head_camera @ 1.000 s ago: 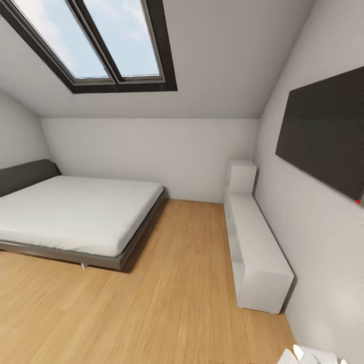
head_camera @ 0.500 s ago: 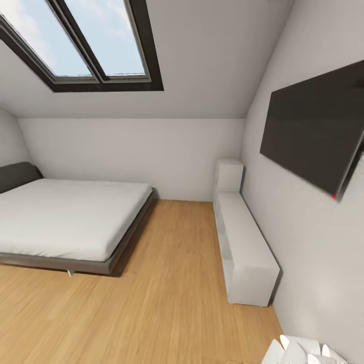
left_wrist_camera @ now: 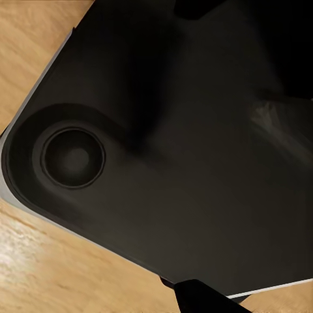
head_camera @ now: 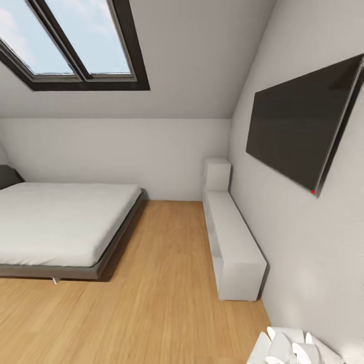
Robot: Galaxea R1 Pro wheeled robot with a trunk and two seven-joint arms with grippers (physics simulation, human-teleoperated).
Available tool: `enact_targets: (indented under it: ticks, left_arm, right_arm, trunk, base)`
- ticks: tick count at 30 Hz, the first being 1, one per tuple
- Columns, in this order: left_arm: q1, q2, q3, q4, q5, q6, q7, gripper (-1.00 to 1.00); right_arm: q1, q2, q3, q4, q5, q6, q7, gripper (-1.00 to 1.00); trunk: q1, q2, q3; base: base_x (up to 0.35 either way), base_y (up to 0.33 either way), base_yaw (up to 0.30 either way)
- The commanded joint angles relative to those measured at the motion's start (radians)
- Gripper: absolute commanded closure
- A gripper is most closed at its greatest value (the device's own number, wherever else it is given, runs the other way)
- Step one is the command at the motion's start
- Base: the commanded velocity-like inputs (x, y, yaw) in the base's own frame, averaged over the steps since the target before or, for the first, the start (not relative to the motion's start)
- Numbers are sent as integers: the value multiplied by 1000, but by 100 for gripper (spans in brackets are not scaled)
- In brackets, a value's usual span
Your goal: Attach the digital camera to the camera tripod in the bedroom.
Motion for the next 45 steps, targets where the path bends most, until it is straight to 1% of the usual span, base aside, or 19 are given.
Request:
enact_targets:
  ticks: [1,16,19,23,25,32,36,39,45]
  left_arm:
    - [0,0,-1,-1,4,-1,-1,-100]
    - [0,0,0,-1,5,-1,0,-100]
    - [10,17,0,-18,4,-10,-1,-100]
    - [3,13,-1,-40,4,-16,1,-100]
    - [2,13,-2,-47,4,-18,2,-100]
    - [0,11,-1,-49,4,-21,5,-100]
    - [-1,11,-2,-51,4,-21,6,-100]
    - [-1,11,-3,-51,4,-21,6,-100]
    - [0,11,-3,-51,4,-21,6,-100]
  right_arm:
    - [0,0,0,-1,9,-2,-1,-100]
    - [0,-3,-2,-1,8,-1,-2,-100]
    - [-5,-2,16,-18,25,16,15,-100]
    - [-5,0,38,-40,48,39,38,-100]
    - [-5,0,50,-51,59,49,26,-100]
    - [-5,2,89,-27,98,10,-7,-100]
    - [-5,3,112,-44,120,-13,-7,-100]
    - [-5,3,129,-61,137,-12,-6,-100]
    - [-5,3,163,-95,137,1,2,-100]
  trunk:
    - [0,0,-1]
    - [0,0,-1]
    - [0,0,-1]
    - [0,0,-1]
    - [0,0,-1]
    - [0,0,-1]
    - [0,0,-1]
    - [0,0,-1]
    - [0,0,-1]
  base:
    - [0,0,-103]
    - [0,0,-19]
    - [0,0,0]
    - [0,0,0]
    - [0,0,0]
    - [0,0,0]
    - [0,0,0]
    - [0,0,0]
    - [0,0,0]
